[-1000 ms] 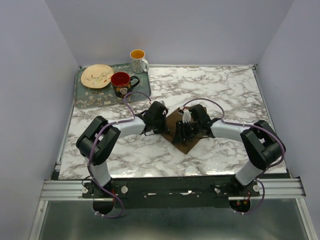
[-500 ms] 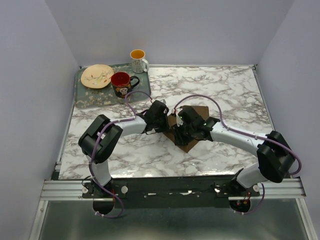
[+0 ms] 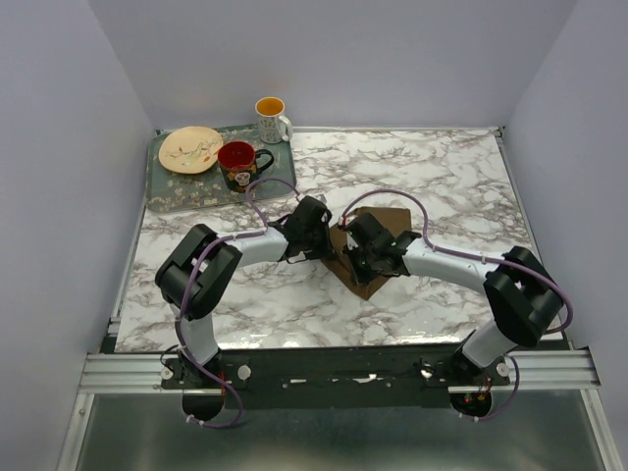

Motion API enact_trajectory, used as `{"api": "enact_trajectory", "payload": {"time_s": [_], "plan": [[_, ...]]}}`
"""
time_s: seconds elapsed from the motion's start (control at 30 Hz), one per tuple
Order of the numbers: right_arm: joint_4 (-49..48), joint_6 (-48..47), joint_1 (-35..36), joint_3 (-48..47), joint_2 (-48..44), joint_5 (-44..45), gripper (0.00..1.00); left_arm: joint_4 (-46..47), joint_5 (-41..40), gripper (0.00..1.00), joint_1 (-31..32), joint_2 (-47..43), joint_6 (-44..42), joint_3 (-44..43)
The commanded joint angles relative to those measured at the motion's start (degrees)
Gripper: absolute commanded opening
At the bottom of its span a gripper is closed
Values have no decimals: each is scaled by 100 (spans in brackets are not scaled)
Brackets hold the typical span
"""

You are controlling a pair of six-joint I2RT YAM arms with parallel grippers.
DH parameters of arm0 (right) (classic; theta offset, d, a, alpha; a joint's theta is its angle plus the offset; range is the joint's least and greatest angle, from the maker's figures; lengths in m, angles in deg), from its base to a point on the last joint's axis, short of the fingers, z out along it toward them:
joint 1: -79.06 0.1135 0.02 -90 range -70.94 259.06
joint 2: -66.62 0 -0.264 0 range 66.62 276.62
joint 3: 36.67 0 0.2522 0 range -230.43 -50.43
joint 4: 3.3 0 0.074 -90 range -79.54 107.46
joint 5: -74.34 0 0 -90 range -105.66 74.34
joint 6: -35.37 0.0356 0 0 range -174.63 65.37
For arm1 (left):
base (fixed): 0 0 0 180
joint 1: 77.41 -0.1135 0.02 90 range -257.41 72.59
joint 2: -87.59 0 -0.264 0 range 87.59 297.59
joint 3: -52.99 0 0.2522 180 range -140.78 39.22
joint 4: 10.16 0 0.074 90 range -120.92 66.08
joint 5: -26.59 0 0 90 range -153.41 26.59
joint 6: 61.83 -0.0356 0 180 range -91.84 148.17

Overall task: Fold the napkin, place the utensils inside, and roll it up
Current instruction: Roll the napkin with the utensil

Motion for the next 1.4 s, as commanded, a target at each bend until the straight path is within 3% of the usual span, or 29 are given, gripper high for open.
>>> {"api": "enact_trajectory", "payload": {"time_s": [0.0,0.17,0.3,0.47,0.8,1.37], "plan": [[-64,88,-58,188,209,515,1,-718,-285,0,-11,484,-198,160],[165,-105,11,-136,96,552,2,-762,-267,0,-11,511,-225,134],[533,-254,222,-461,-168,877,19,-771,-250,0,-11,555,-216,90],[473,-386,521,-603,-257,851,32,-771,-232,0,-11,573,-216,55],[104,-553,934,-682,376,1422,40,-771,-162,0,-20,616,-251,72],[-28,-176,1005,-594,1176,1527,42,-754,-56,0,-64,590,-260,89]]}}
